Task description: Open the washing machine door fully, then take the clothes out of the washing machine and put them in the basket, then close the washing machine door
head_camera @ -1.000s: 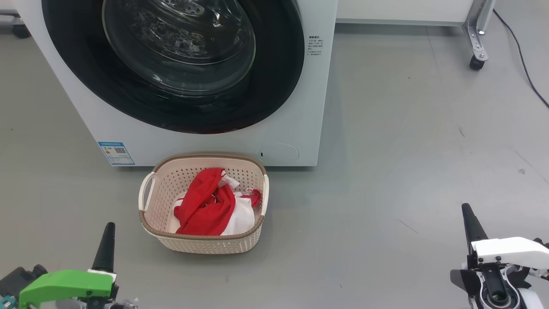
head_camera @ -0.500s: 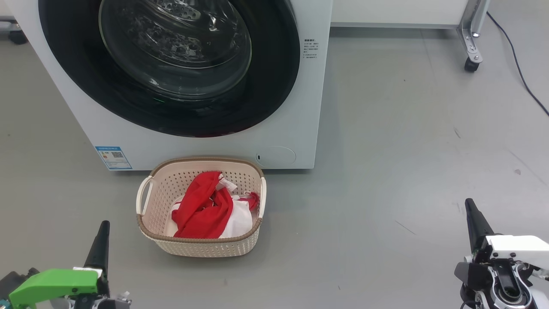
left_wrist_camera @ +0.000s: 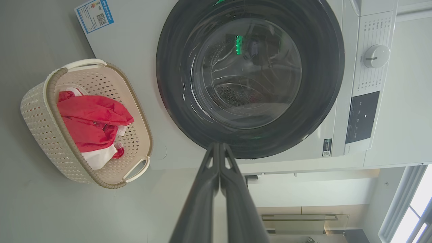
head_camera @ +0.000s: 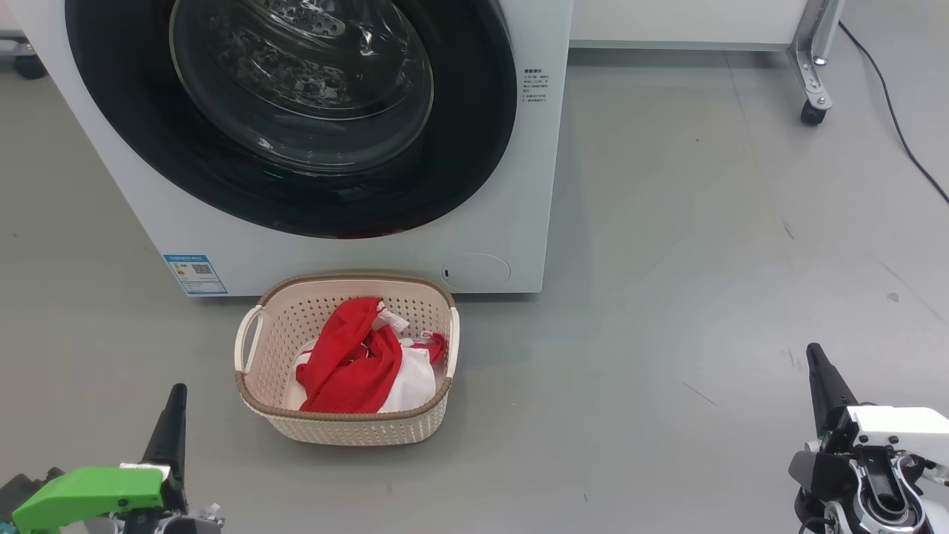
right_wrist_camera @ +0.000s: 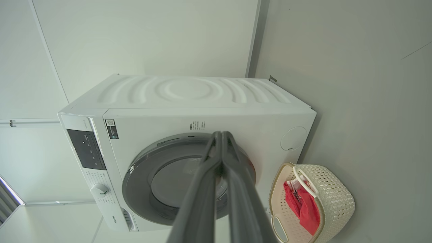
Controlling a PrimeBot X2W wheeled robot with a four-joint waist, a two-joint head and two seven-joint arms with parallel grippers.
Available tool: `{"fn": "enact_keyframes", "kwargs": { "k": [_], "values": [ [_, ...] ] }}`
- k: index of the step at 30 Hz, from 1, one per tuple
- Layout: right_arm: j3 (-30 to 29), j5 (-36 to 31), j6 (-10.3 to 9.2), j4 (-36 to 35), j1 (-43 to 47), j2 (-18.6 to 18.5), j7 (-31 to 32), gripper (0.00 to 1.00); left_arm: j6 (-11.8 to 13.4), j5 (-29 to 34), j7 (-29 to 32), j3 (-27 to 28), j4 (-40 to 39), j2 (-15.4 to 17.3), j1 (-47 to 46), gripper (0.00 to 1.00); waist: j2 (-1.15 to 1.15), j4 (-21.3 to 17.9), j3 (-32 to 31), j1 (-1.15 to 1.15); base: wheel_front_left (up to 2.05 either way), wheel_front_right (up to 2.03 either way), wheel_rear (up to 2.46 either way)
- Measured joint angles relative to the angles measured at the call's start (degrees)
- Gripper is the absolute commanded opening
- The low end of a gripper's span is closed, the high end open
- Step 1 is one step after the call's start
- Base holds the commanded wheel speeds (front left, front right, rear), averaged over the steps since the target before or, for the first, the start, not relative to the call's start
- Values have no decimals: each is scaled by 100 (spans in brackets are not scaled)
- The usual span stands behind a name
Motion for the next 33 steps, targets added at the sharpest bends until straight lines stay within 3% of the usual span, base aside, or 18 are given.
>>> {"fn": "enact_keyframes", "kwargs": {
  "k": [33],
  "values": [
    [-7, 0, 1, 0, -1, 0, 1, 0, 0, 0, 15, 15, 48, -14, -25, 0, 0, 1, -1, 0, 0, 0, 0]
  ]
}}
